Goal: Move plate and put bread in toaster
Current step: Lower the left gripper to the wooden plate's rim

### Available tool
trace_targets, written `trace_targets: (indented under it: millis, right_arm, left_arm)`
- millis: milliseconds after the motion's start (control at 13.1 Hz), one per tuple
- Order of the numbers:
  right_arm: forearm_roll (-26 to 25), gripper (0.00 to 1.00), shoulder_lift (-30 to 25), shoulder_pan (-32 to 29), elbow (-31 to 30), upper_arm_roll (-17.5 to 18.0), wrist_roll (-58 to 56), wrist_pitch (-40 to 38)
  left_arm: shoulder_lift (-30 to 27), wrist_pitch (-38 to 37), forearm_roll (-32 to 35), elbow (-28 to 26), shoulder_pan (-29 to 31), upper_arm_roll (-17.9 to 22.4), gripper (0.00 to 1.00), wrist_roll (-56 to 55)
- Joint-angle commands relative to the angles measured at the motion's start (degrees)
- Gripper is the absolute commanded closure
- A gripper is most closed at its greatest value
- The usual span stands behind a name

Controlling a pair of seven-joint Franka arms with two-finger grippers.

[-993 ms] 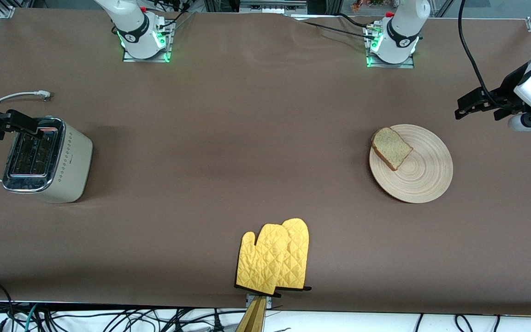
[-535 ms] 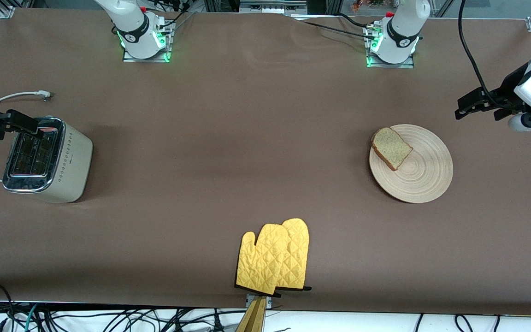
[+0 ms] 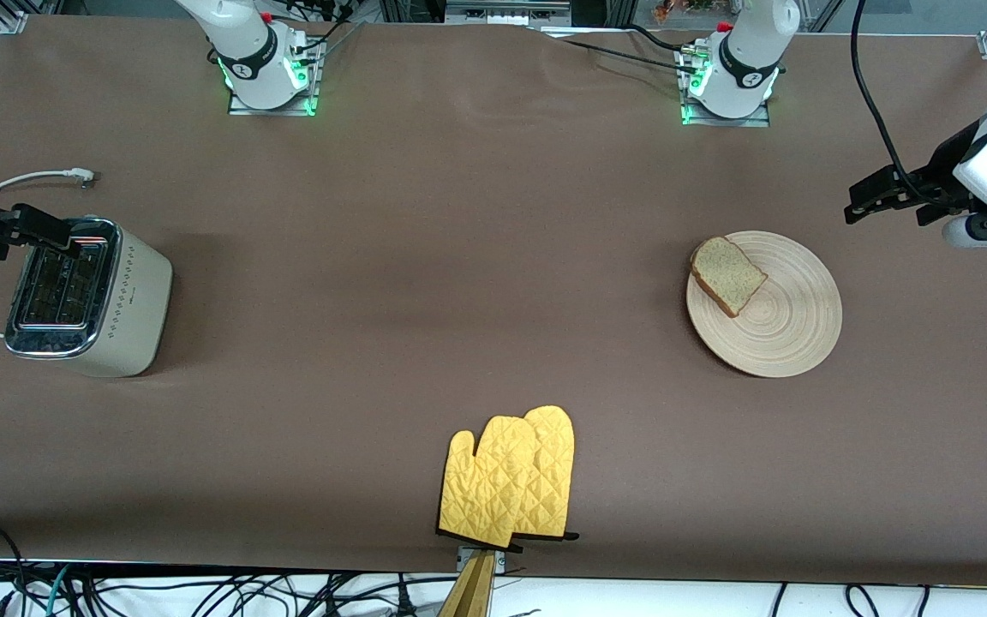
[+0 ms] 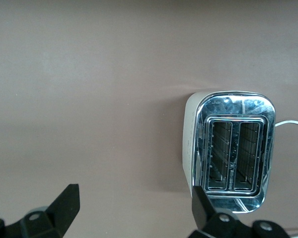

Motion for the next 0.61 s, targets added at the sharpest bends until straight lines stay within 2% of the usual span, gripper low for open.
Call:
trace_targets:
  millis: [0, 535]
  right_arm:
    - [0.96, 0.0, 0.0, -0.57, 0.59, 0.22, -0.4, -0.66]
    - [1.04, 0.0, 0.0, -0.14, 0.59, 0.4, 0.13, -0.57]
  left_arm:
    - [0.91, -0.37, -0.38, 1.69, 0.37, 0.05, 0.0, 0.51]
    - [2.41, 2.8, 0.93, 2.22, 1.16, 1.19, 0.0, 1.22]
